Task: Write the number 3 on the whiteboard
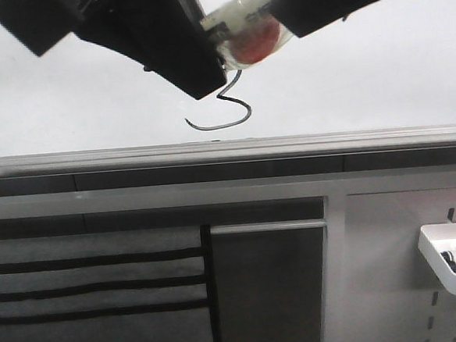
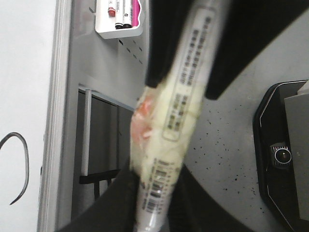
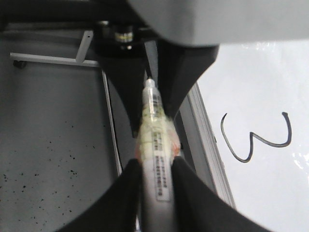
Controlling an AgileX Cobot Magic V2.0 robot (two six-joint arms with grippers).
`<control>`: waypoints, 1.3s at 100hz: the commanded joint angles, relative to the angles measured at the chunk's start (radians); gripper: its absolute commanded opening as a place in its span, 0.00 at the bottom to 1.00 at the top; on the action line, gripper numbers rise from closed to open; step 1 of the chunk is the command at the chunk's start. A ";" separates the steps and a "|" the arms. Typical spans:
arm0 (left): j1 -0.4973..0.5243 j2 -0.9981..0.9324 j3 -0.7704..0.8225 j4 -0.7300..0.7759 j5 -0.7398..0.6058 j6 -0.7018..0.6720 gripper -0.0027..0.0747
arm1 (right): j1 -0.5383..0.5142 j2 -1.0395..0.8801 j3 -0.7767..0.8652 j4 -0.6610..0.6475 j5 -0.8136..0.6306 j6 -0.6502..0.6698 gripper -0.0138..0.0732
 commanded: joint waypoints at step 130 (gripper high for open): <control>0.644 0.018 0.278 -0.347 -0.614 -0.419 0.03 | -0.229 -0.209 0.004 0.039 0.139 0.255 0.48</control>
